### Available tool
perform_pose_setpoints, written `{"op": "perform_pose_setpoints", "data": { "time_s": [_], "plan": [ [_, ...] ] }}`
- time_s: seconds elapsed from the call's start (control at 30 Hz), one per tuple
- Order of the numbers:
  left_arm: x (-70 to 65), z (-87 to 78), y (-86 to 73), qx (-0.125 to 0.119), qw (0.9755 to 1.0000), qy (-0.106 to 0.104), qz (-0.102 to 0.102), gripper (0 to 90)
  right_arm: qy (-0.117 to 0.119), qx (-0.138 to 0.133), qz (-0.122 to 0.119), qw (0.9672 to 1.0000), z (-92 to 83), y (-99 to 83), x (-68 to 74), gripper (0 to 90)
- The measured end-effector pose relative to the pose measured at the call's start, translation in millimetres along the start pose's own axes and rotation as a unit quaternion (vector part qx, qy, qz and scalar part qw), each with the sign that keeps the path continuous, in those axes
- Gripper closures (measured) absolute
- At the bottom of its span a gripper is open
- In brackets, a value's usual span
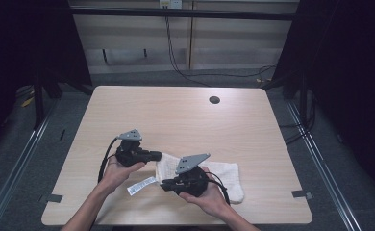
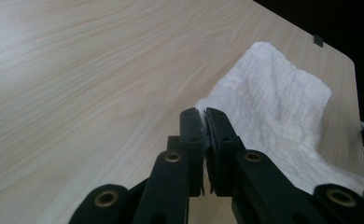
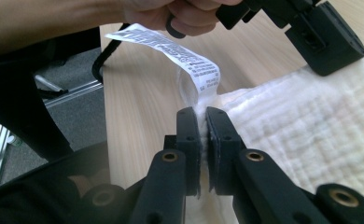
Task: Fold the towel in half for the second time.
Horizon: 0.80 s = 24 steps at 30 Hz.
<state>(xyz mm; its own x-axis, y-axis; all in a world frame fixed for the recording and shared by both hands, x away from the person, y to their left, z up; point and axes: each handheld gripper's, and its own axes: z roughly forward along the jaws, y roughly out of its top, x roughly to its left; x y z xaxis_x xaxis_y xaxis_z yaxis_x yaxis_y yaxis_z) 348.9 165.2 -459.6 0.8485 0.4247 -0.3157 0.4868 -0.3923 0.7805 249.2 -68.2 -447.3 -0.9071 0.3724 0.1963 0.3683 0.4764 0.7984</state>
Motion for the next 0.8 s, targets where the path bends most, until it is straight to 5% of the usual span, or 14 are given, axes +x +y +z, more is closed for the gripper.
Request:
{"op": "perform_pose_setpoints", "data": {
  "time_s": [0.8],
  "plan": [
    [18.6, -45.5, -0.6, -0.031, 0.9987, 0.034, -0.022, 86.3, 0.023, -0.033, -0.001, 0.9992, 23.0, 37.6, -3.8, 84.9]
  ]
}}
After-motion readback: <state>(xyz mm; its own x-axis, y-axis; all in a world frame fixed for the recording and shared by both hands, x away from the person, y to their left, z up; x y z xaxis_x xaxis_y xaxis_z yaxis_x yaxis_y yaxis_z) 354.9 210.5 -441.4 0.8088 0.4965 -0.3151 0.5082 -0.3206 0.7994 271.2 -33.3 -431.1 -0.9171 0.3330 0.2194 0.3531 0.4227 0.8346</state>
